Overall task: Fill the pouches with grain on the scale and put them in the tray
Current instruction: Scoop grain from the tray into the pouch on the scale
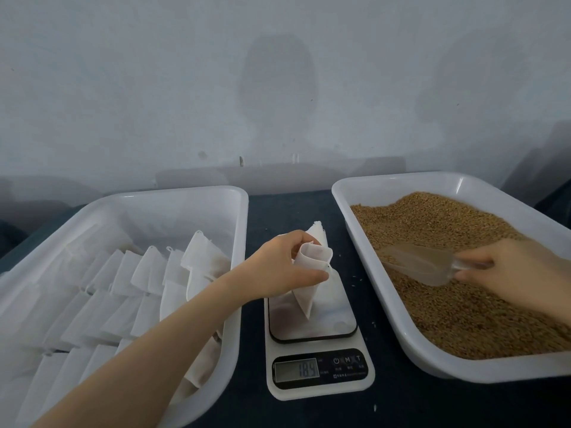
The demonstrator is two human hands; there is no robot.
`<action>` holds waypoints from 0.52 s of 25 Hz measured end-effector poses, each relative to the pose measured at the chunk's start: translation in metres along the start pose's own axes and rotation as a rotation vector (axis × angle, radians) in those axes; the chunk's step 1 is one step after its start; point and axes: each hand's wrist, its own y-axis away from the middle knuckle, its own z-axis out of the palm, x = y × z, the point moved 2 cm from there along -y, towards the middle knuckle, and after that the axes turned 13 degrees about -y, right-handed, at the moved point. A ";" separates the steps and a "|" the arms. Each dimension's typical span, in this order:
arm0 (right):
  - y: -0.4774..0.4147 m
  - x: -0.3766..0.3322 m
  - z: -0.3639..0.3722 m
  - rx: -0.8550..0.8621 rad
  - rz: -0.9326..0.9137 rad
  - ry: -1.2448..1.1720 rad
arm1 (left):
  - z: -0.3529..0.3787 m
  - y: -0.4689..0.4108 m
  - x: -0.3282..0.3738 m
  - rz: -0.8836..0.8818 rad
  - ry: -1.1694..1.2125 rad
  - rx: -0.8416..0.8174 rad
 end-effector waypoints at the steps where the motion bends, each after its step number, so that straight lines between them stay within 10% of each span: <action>1: 0.003 -0.002 -0.001 0.000 0.000 -0.059 | 0.000 0.000 0.000 -0.001 -0.001 0.000; 13: 0.027 -0.059 -0.045 0.118 -0.229 -0.306 | 0.001 -0.002 -0.001 0.004 0.003 -0.011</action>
